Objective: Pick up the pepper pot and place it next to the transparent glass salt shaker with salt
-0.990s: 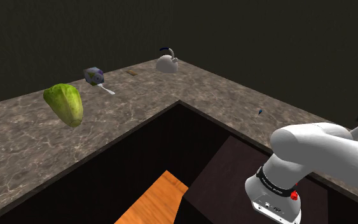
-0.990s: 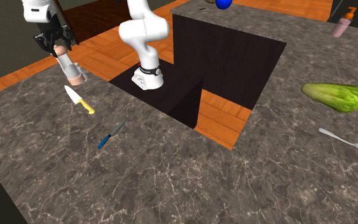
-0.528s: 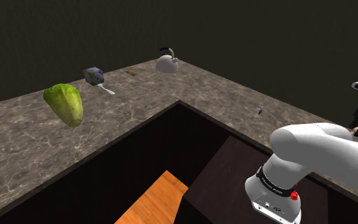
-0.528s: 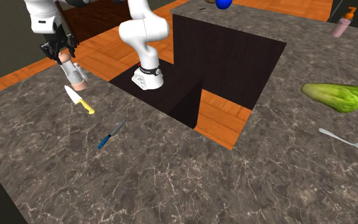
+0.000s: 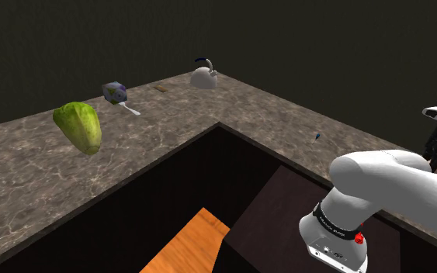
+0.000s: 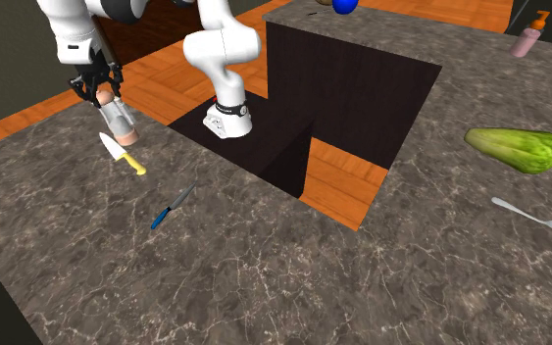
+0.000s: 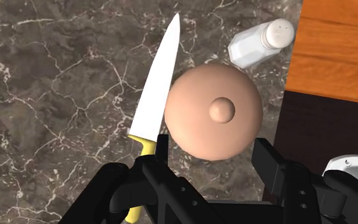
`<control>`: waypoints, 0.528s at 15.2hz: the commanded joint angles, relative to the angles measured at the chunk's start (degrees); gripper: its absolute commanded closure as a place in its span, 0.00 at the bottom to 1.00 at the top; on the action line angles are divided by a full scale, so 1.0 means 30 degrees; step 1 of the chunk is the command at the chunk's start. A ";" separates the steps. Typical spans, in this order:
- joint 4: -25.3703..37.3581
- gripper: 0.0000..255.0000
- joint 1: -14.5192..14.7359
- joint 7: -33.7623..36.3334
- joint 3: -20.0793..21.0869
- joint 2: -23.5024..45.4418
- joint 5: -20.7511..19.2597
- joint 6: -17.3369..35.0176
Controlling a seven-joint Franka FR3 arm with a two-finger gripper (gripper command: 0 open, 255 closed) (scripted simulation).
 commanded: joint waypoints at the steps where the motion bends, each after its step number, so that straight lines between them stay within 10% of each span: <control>1: 0.0007 1.00 0.0015 0.0004 -0.0033 0.0009 -0.0027 0.0022; 4: 0.0007 1.00 0.0015 0.0004 -0.0033 0.0009 -0.0027 0.0022; 5: 0.0009 0.00 0.0015 0.0003 -0.0033 0.0010 -0.0026 0.0022; 8: 0.0008 0.00 0.0015 0.0004 -0.0033 0.0010 -0.0026 0.0022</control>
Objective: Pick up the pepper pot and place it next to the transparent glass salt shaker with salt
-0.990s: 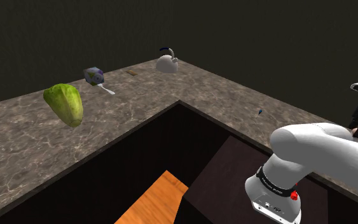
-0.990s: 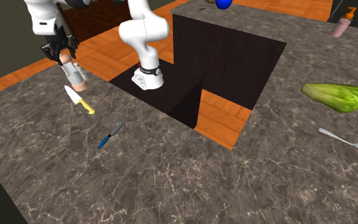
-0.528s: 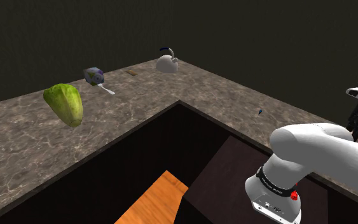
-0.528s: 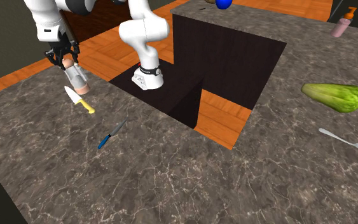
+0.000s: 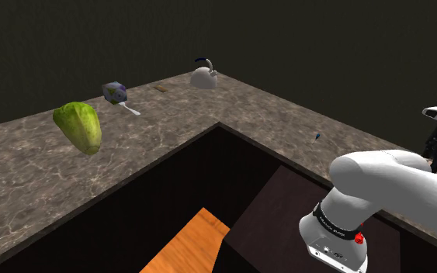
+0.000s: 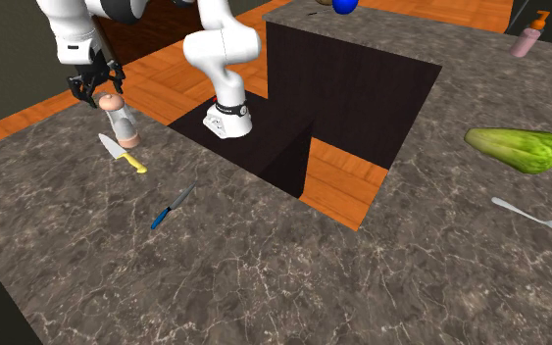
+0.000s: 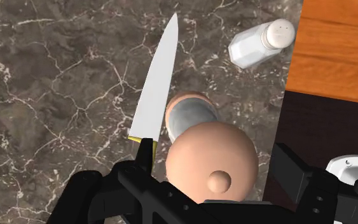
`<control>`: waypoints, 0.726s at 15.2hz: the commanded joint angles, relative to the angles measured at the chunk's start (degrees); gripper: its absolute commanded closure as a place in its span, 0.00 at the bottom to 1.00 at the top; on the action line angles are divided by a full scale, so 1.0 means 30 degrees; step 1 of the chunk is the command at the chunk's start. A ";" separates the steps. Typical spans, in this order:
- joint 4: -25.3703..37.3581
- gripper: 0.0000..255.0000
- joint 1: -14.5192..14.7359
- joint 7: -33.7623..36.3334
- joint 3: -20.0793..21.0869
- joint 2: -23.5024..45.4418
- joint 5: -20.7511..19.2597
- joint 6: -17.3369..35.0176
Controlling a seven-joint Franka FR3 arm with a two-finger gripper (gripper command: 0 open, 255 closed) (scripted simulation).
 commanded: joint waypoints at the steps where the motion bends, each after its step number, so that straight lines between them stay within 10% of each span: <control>1: 0.0000 0.00 0.0000 0.0000 0.0000 0.0000 0.0000 0.0000; 11: 0.1326 0.00 0.0362 -0.0188 0.2195 0.0325 0.1957 -0.1489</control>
